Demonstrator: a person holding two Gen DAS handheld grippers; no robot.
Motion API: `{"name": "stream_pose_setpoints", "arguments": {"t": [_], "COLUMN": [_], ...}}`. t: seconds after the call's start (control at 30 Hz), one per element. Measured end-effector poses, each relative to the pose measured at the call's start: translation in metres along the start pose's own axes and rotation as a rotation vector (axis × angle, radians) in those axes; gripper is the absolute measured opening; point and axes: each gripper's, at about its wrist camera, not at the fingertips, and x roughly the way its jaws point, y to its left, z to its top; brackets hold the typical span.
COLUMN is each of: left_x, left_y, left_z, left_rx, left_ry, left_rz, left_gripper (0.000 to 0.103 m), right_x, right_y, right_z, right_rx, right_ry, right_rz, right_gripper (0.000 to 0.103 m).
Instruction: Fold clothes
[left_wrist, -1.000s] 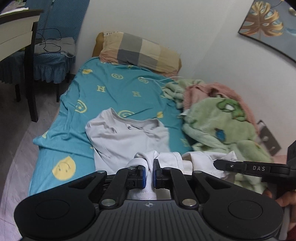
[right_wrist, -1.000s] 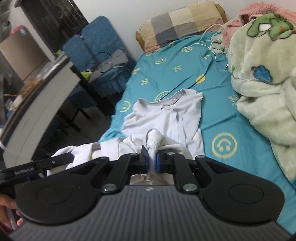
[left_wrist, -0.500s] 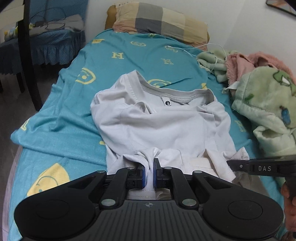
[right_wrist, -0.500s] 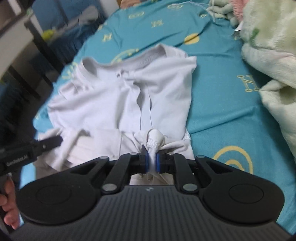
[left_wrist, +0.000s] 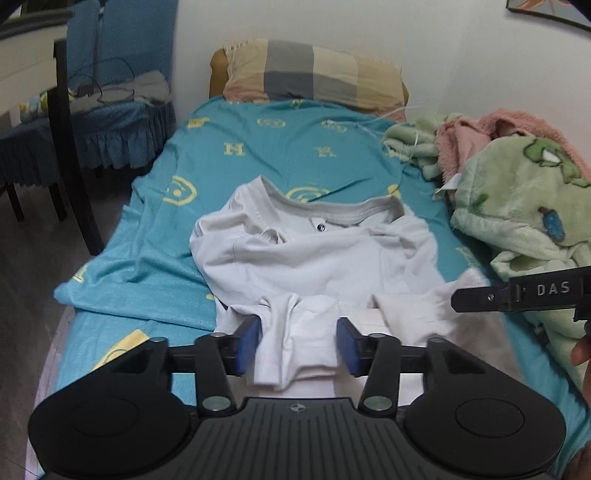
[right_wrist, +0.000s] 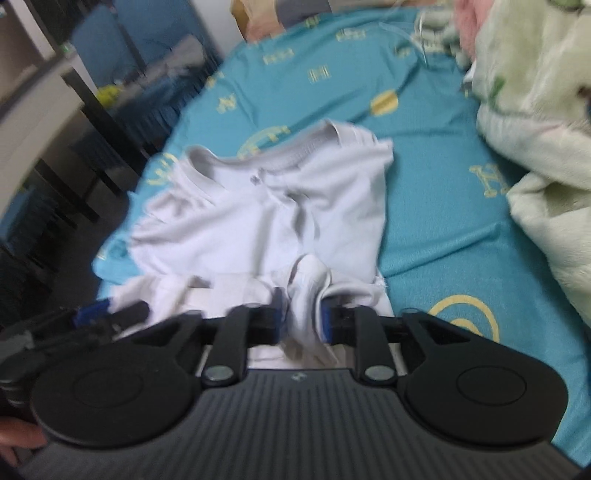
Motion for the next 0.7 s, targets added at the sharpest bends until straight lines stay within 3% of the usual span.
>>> {"name": "stream_pose_setpoints", "arguments": {"t": [0.07,0.17,0.27,0.33,0.5,0.7], "left_x": [-0.023,-0.058,-0.092,-0.113,-0.148,-0.148], "left_y": [-0.008,-0.020,-0.031,-0.037,-0.041,-0.032], "left_z": [-0.001,-0.006,-0.016,-0.024,-0.051,-0.057], "left_rx": [0.020,0.053,0.084,0.090,0.100,0.081], "left_ry": [-0.033,-0.094,-0.158,-0.198,-0.241,-0.229], "left_rz": [0.019,0.043,0.021,0.028,0.076,0.073], "left_gripper": [0.060,0.075,0.096,0.103,0.103,0.103], "right_x": [-0.023,-0.054,-0.077,-0.090,-0.120,-0.131], "right_y": [0.010,0.024,0.033,0.034,0.040,0.043], "right_z": [-0.011,-0.028,-0.043,-0.054,-0.078,-0.092], "right_rx": [-0.030,-0.081,-0.121,-0.123,-0.141,-0.146], "right_ry": [-0.066,-0.156,-0.212,-0.232,-0.300,-0.340], "right_rz": [0.005,0.004,-0.008,-0.013,-0.057,-0.048], "right_gripper": [0.071,0.071,0.071,0.071,0.071,0.071]}}
